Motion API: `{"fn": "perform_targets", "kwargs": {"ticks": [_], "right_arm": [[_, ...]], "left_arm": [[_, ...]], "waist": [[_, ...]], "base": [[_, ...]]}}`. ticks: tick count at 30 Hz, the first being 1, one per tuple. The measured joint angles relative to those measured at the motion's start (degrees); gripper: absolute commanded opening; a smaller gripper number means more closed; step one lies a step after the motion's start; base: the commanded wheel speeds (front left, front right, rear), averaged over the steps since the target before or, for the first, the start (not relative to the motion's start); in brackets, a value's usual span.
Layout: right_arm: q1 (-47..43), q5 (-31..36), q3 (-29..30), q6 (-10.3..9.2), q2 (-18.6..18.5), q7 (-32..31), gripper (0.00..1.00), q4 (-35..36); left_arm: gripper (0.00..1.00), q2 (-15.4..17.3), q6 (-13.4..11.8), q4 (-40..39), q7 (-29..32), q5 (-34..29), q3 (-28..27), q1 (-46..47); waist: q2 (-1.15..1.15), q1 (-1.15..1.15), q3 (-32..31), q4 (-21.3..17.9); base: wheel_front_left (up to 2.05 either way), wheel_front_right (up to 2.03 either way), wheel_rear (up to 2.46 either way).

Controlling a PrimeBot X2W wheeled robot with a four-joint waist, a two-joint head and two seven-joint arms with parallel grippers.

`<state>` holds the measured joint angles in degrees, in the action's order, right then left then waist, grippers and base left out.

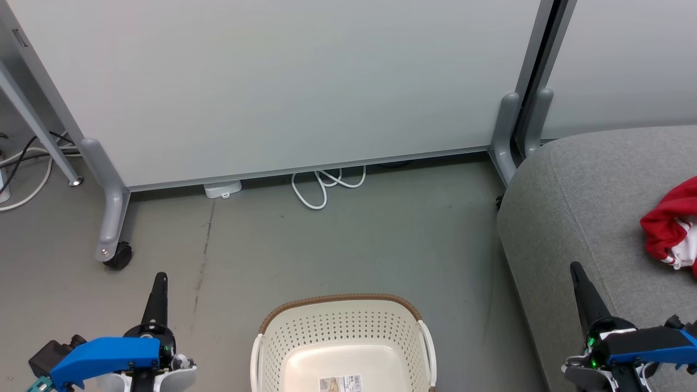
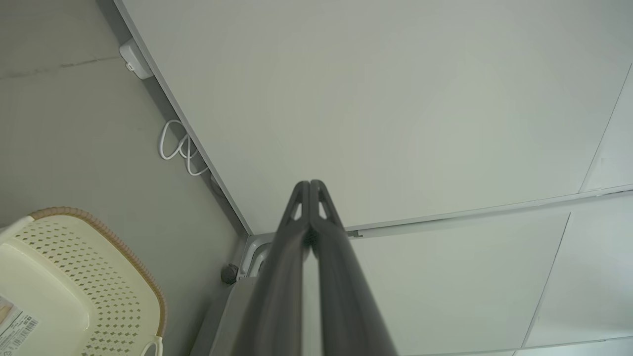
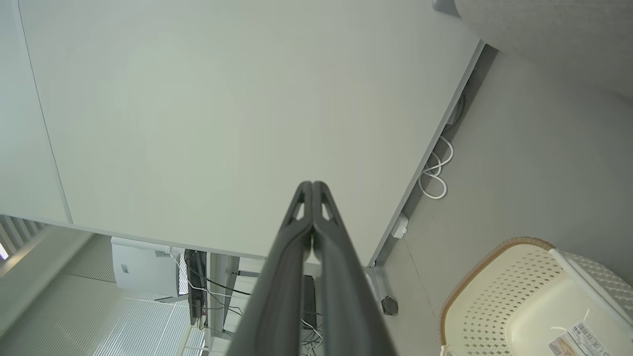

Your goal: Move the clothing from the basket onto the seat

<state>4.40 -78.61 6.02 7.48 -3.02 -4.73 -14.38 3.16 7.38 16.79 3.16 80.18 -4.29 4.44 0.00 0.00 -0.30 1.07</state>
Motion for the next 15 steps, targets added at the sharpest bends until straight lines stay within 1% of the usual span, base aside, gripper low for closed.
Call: {"fn": "perform_targets", "kwargs": {"ticks": [15], "right_arm": [[0.76, -6.78, 0.21, -0.01, 0.04, -0.82, 0.0, 0.2]], "left_arm": [[0.0, -0.14, 0.0, -1.34, 1.75, 6.04, -0.98, 0.62]], "waist": [[0.0, 0.0, 0.23, -0.5]], "base": [[0.0, 0.0, 0.0]]}}
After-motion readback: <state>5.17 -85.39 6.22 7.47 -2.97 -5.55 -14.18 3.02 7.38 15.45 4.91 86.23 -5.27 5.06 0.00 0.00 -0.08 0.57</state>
